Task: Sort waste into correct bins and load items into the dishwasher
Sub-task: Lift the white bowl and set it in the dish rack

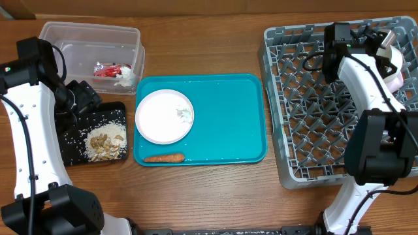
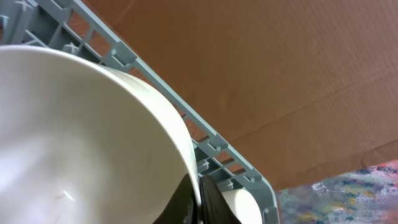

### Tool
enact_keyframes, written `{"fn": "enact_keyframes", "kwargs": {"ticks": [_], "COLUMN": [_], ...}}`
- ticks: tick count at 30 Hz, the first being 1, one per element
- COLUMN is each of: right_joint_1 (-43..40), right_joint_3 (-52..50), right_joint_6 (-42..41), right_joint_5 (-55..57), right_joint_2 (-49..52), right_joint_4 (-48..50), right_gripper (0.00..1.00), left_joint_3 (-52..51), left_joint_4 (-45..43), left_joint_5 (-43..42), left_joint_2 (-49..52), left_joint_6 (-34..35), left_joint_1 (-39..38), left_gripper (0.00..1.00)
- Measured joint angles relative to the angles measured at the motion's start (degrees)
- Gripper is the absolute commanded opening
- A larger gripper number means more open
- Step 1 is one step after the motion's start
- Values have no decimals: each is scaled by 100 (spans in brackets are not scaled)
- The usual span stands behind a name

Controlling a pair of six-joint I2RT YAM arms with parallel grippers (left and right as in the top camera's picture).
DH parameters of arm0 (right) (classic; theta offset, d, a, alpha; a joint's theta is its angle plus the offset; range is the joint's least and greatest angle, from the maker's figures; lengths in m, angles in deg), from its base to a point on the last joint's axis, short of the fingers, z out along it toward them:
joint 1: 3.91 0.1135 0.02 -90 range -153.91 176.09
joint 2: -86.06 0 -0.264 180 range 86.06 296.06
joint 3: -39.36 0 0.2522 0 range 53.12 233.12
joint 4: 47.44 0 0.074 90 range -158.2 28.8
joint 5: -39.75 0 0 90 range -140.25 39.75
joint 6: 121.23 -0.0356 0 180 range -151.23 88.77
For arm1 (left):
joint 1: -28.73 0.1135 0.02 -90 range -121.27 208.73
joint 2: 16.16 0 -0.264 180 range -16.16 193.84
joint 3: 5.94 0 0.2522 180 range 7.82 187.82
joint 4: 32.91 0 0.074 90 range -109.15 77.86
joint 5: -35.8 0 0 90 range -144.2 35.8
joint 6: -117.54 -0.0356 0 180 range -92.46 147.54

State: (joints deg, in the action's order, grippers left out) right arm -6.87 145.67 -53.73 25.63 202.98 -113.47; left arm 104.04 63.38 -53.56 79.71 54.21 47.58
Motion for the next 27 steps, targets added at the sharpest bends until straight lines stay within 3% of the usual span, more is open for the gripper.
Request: {"fn": "enact_keyframes", "kwargs": {"ticks": [27], "right_joint_1": [761], "right_joint_3": [-76], "right_joint_6": [2], "right_joint_5": [-153], "right_joint_2": [101], "right_joint_4": [-31], "right_gripper": [4], "left_joint_3": [0], "left_joint_4": [-50], "left_joint_5": [0], "left_joint_2": [0], "left_joint_6": [-2], "left_joint_1": [0], "left_gripper": [88]}}
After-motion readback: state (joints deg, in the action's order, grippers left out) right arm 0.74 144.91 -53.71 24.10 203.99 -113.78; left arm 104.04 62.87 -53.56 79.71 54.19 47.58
